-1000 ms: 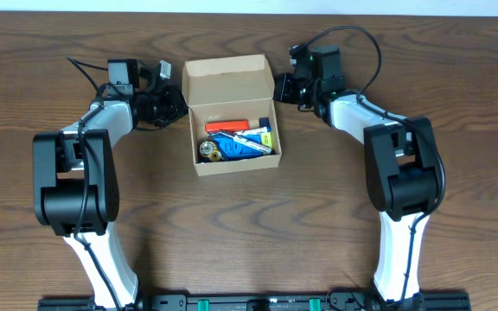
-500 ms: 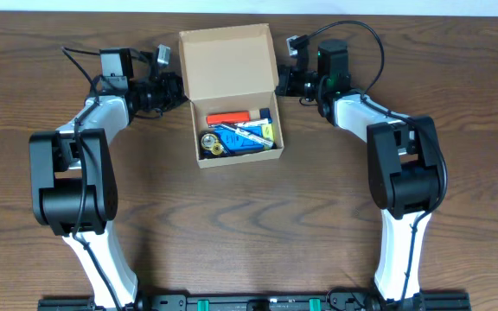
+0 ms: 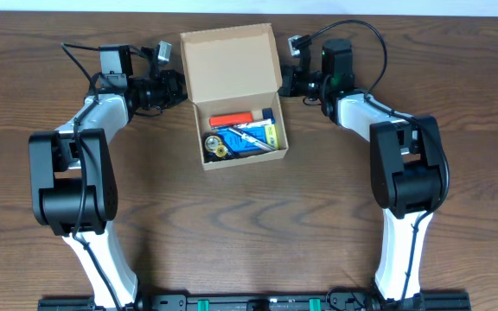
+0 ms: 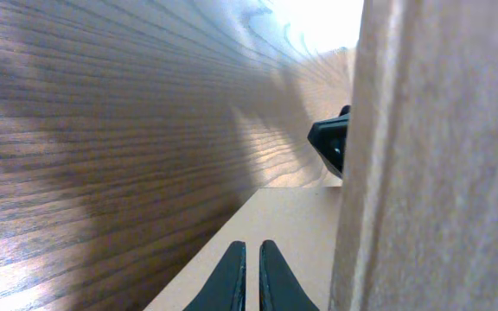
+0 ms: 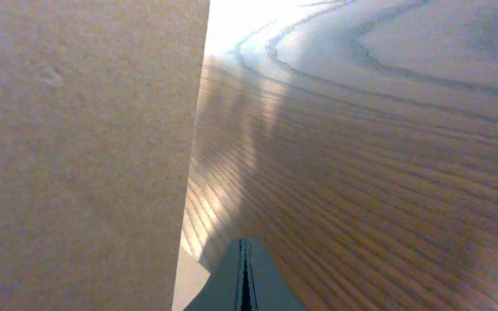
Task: Pack container
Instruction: 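Lift the lid with both grippers and lower it onto the box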
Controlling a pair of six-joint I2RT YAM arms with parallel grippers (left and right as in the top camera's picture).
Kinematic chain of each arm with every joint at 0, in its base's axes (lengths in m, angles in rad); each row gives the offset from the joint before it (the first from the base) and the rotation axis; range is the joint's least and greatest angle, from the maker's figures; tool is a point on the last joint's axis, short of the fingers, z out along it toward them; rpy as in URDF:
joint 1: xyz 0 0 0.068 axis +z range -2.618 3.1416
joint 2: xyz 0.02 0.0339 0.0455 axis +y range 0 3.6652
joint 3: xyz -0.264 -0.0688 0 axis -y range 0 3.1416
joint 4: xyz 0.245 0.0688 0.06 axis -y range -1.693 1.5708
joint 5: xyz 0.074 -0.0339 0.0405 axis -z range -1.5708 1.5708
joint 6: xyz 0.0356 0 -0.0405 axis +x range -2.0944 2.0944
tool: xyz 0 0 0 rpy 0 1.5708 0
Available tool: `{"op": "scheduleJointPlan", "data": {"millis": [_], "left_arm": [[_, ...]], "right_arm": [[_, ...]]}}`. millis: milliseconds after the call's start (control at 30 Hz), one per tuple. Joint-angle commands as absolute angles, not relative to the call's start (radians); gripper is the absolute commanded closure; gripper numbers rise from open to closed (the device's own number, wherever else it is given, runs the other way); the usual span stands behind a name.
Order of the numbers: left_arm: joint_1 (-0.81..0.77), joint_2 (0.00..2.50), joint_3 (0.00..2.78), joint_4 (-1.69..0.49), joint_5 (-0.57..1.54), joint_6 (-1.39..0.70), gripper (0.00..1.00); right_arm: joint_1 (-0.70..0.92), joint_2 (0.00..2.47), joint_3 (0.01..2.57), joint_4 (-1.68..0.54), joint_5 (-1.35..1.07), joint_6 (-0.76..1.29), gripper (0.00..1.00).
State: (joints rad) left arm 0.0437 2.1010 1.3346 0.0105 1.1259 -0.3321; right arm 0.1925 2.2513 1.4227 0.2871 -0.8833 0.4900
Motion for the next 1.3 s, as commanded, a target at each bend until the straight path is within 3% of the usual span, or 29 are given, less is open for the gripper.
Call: {"op": "scheduleJointPlan", "data": {"millis": [0,967,1267], "left_arm": [[0.039,2.066,1.361,0.018,1.139,-0.300,0.92],[0.046,1.959,1.361,0.000,1.144,-0.257,0.93],[0.046,1.837,1.361,-0.262,1.113,-0.080,0.94]], "right_arm": [[0.172,2.221,1.425,0.289,-0.917,0.447,0.99],[0.122,2.157,1.425,0.379,-1.154,0.415,0.99],[0.118,2.062,1.425,0.337,-1.248,0.402,0.99]]}}
